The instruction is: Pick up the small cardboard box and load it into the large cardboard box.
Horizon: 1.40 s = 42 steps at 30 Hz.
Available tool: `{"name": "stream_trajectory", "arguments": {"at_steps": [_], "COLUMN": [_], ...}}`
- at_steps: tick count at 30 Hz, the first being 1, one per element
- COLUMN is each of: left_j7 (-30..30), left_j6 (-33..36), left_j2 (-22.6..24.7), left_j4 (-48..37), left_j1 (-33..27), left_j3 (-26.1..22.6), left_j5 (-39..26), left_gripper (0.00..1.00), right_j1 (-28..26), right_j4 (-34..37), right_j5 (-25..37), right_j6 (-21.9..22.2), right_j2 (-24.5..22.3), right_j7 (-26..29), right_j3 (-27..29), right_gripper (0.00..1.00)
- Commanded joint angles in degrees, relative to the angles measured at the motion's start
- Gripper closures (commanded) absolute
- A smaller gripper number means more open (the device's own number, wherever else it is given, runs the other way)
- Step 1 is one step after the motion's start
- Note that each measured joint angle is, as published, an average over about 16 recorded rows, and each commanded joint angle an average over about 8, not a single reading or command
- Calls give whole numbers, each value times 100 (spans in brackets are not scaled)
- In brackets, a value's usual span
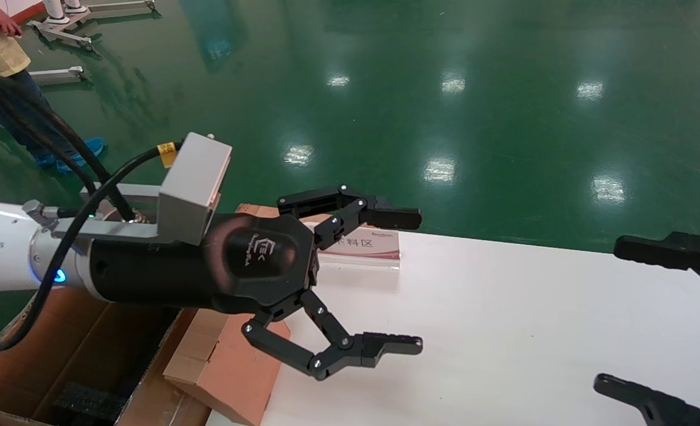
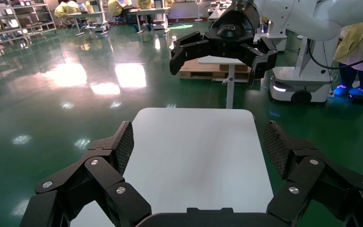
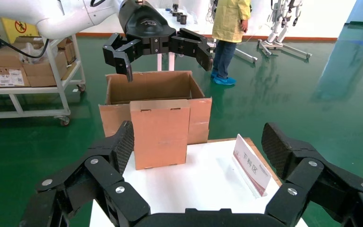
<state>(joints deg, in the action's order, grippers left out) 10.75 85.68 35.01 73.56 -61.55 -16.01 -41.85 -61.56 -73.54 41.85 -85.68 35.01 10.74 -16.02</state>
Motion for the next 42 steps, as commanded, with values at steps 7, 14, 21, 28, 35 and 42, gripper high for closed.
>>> {"name": "stream_trajectory", "arguments": {"at_steps": [7,14,21,28,35,42], "left_j7": [0,5,143,933,2353,3947], "left_j6": [0,-2,-59,-253,-174,187], "left_j2": [0,-1,-41,-208,-222,48], "left_j4": [0,-3,-1,131,261,306], "left_j1": [0,1,-40,-366,-1246,-2405], "left_j3": [0,-3,-76,-448,-1129,-1790], "left_j5": [0,-5,-148,-886,-2299,-3789], "left_gripper": [0,0,0,0,0,0], "right_j1": [0,0,-1,-3,-5,-5], "right_j4": [0,0,3,5,6,6], "right_j5": [0,0,-1,-2,-4,-6], "right_j6": [0,0,-1,-1,0,1], "right_j2": [0,0,0,0,-1,-2], "right_j7": [0,0,-1,-4,-5,-7], "right_j3": [0,0,-1,-5,-8,-11], "right_gripper": [0,0,0,0,0,0]}}
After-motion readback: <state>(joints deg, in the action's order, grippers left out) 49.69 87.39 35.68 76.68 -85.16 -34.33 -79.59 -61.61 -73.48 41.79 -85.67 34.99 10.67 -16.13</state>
